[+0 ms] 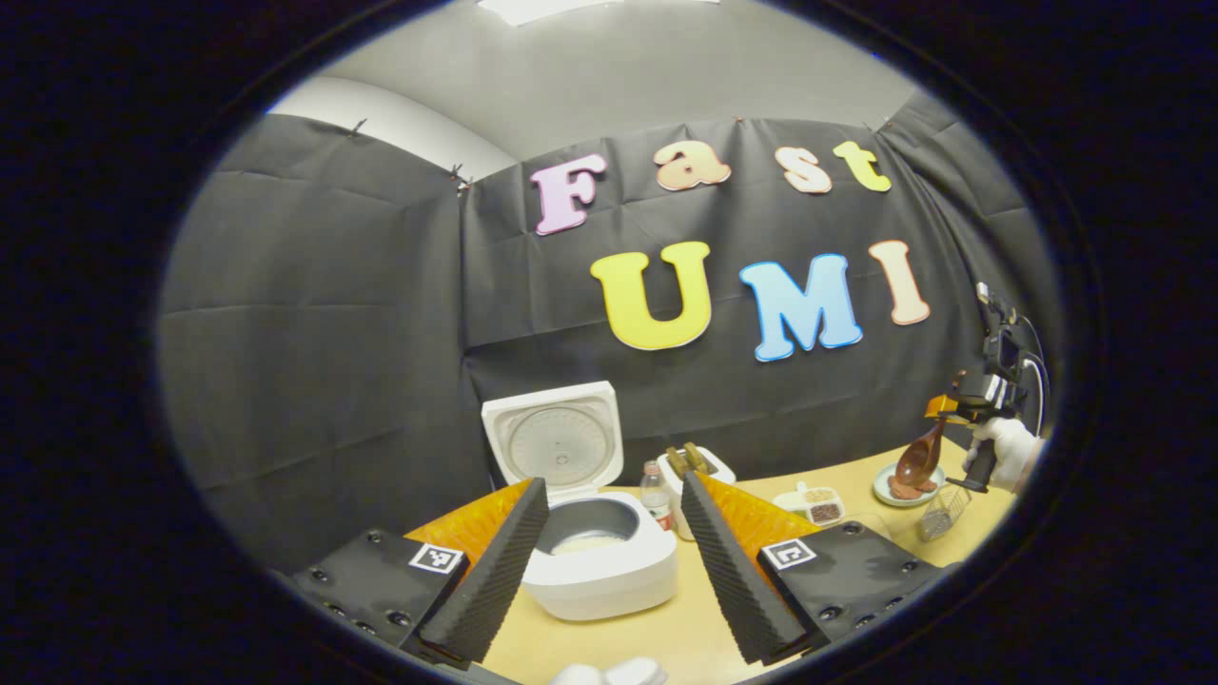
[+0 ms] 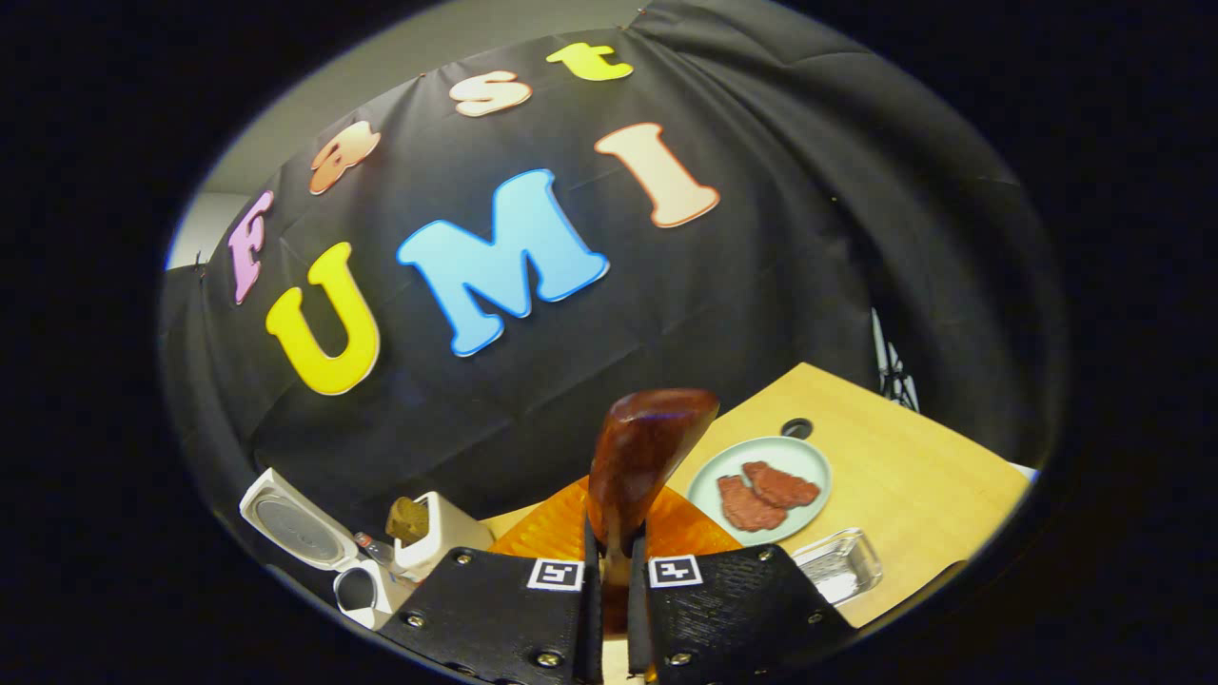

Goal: Close the left gripper, press the button to open the rice cooker; take a wooden spoon from the chopstick holder with the right hand, scoop a spoonful of rice and pour it into the rice cooker, then put the wooden spoon back into the chopstick holder.

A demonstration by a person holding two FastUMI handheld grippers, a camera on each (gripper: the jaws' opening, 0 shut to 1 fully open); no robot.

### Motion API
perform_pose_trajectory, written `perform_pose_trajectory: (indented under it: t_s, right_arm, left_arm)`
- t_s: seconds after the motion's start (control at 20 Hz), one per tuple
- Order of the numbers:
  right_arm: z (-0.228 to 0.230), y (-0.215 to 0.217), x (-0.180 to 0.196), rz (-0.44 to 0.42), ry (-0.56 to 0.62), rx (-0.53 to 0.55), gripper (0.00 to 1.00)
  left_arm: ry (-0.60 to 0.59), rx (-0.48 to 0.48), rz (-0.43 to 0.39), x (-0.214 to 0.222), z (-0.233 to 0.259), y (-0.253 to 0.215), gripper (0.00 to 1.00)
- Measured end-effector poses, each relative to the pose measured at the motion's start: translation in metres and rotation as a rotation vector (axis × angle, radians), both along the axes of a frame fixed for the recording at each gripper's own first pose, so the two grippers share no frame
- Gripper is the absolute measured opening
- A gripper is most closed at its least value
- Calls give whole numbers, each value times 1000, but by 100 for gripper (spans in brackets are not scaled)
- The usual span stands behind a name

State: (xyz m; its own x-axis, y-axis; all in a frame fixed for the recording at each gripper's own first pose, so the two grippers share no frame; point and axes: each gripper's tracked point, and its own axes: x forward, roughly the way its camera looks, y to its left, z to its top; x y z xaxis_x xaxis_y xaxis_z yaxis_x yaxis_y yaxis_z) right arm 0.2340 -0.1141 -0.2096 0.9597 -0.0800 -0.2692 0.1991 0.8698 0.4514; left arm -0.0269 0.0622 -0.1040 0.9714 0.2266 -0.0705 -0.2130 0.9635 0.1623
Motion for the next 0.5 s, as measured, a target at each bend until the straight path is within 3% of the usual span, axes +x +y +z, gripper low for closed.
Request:
perform_pose_trajectory:
  t_s: [0.25, 0.5]
  right_arm:
    - [-21, -77, -19, -91, 39, 19, 11]
    - [-44, -97, -20, -92, 76, 26, 11]
  left_arm:
    - [5, -10, -41, 12, 7, -46, 100]
    - [1, 11, -48, 18, 13, -70, 100]
